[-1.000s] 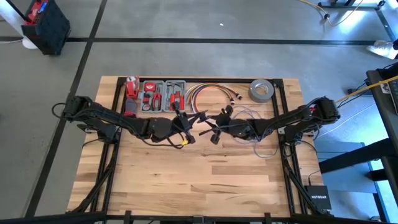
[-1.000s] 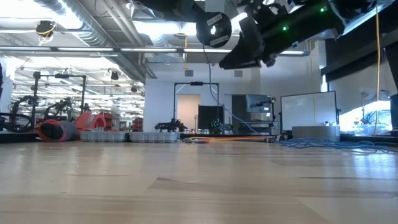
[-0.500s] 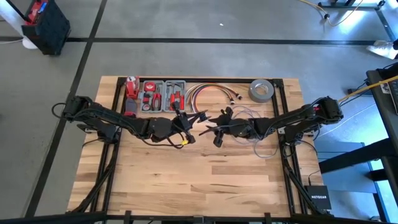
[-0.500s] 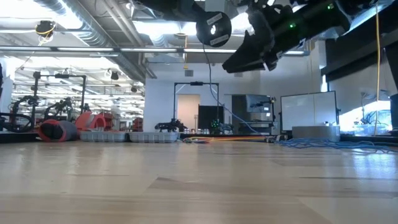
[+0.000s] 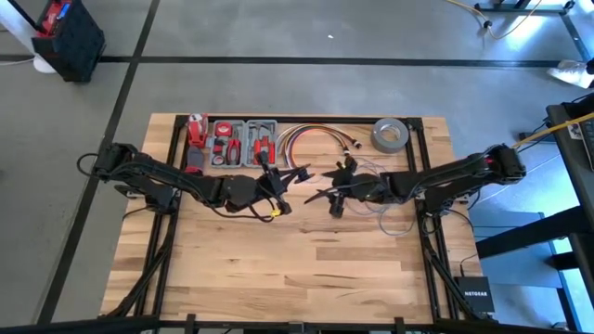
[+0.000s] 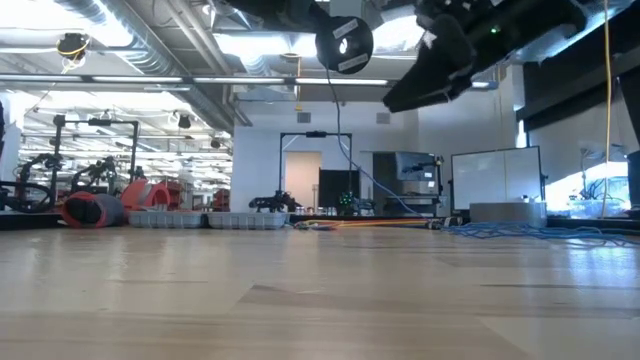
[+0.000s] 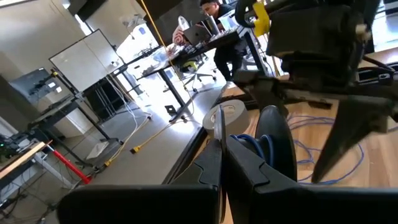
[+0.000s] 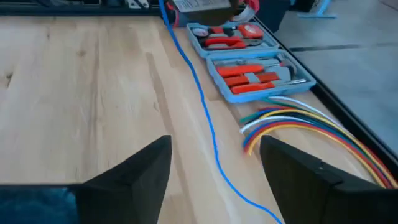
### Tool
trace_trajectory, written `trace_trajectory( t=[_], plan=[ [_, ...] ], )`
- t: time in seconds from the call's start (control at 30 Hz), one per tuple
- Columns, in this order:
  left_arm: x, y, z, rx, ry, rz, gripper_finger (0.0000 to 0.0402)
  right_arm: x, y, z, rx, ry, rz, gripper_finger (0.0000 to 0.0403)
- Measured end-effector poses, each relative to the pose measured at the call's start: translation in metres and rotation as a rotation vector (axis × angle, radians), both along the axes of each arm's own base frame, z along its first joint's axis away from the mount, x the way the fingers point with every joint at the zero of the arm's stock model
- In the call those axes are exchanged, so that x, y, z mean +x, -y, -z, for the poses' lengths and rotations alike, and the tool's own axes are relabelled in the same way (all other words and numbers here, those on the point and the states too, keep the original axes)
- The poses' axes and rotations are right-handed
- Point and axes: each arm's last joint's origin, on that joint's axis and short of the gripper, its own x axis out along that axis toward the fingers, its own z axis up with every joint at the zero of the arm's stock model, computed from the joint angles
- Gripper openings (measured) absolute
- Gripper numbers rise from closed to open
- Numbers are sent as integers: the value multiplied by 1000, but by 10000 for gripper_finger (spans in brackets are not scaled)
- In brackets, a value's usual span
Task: Coil cords
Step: Coil the blue wire onto the black spool
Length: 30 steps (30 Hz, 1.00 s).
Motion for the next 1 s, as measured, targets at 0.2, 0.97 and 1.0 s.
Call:
trace_trajectory(
  t=[0.2,0.97,1.0],
  plan=[
    [0,0,0,-7,6,-1,0,0,-2,36,-19,69,-85,234],
    [0,-1,0,-32,21,-5,0,61,27,87,-263,88,119,86],
    [0,-1,0,-31,19,-5,0,61,27,88,-281,75,122,64]
  ],
)
